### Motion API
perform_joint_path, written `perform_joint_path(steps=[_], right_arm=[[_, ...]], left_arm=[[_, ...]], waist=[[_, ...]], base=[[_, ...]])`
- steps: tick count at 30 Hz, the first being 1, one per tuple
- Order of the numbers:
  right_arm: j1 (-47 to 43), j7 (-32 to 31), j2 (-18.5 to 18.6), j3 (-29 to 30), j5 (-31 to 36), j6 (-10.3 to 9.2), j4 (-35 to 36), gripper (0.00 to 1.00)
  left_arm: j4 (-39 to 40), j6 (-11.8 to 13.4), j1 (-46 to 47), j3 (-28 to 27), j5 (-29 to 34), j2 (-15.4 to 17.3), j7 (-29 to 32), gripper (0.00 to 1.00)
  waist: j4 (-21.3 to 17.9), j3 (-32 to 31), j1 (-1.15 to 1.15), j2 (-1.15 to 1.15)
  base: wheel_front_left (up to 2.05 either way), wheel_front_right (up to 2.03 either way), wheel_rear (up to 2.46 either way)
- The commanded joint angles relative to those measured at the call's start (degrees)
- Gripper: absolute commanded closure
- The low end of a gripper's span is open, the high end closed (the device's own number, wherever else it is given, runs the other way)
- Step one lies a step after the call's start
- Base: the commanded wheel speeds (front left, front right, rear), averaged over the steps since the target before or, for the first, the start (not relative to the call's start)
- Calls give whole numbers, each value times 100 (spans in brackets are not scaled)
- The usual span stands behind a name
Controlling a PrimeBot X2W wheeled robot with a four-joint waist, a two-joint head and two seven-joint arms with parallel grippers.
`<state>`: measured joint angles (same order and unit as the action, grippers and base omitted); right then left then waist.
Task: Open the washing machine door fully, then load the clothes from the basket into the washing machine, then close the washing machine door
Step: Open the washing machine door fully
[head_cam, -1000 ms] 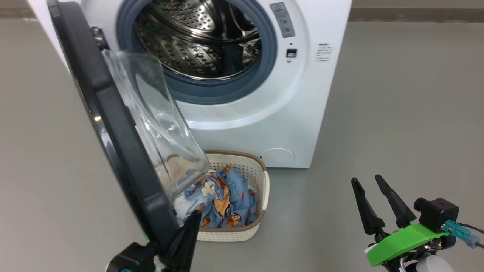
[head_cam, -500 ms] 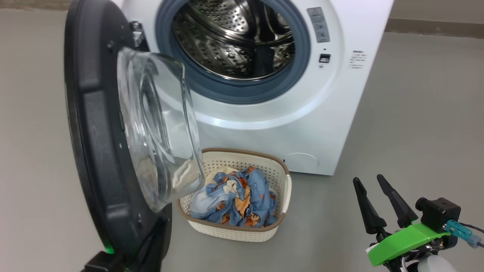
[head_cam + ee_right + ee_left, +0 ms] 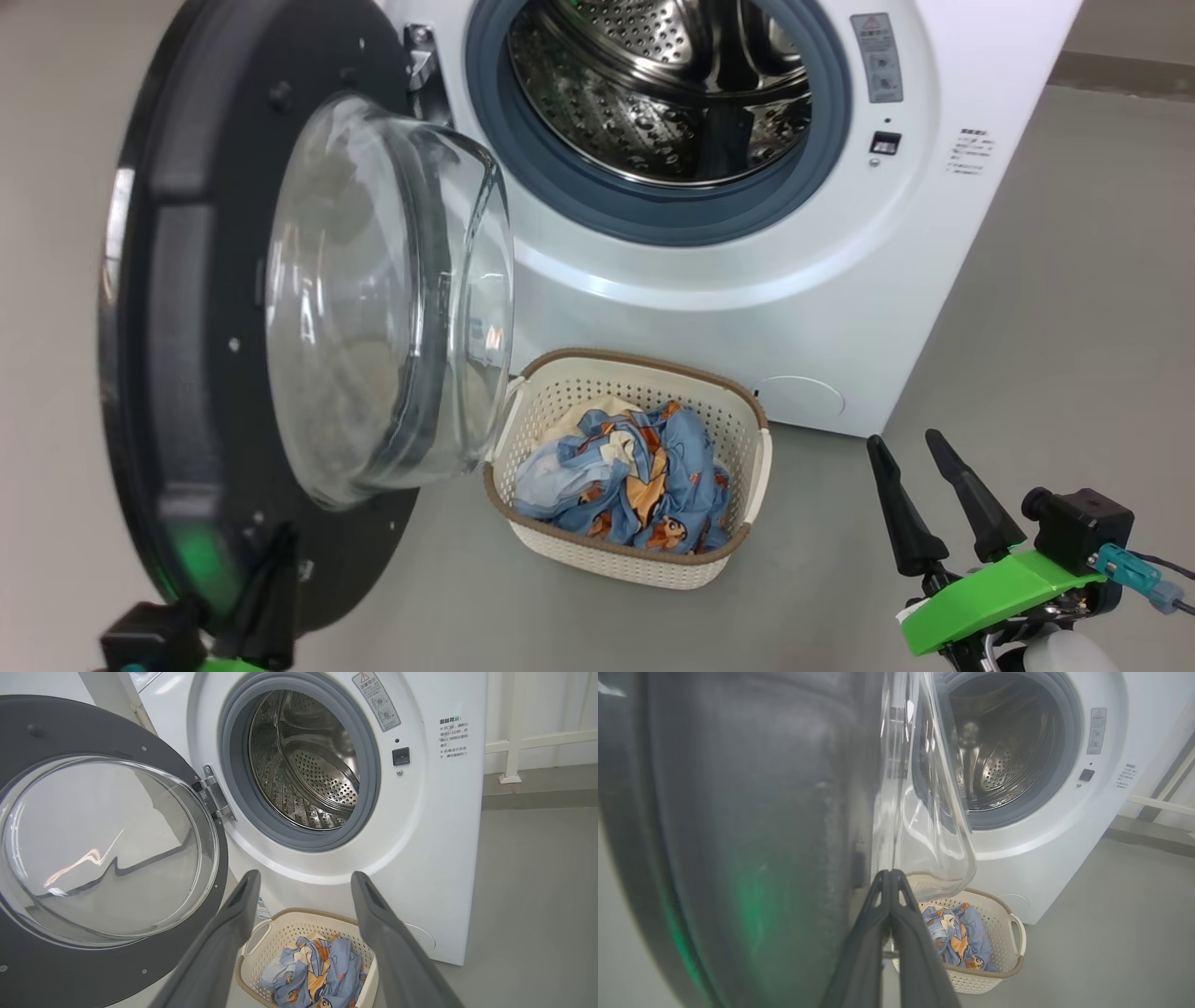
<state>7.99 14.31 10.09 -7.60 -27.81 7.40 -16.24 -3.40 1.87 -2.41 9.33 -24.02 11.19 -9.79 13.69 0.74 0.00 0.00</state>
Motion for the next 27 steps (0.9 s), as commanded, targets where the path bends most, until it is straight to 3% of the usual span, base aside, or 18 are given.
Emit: perform_joint_path(steps=[1, 11, 27], right_arm=[[64, 69, -9, -97, 39, 9, 159, 0], [210, 69, -121, -44, 93, 9, 195, 0], [549, 69, -214, 40, 165, 9, 200, 0]], left_arm=[[132, 110, 220, -338, -62, 218, 38, 100], [-182, 125, 698, -821, -337, 712, 401, 100], [-1498, -290, 1787, -1130, -558, 1449, 430, 100]], waist=[[63, 56, 0, 0], [242, 342, 0, 0], [440, 841, 0, 0]], base=[[0, 0, 0], [0, 0, 0], [0, 0, 0]])
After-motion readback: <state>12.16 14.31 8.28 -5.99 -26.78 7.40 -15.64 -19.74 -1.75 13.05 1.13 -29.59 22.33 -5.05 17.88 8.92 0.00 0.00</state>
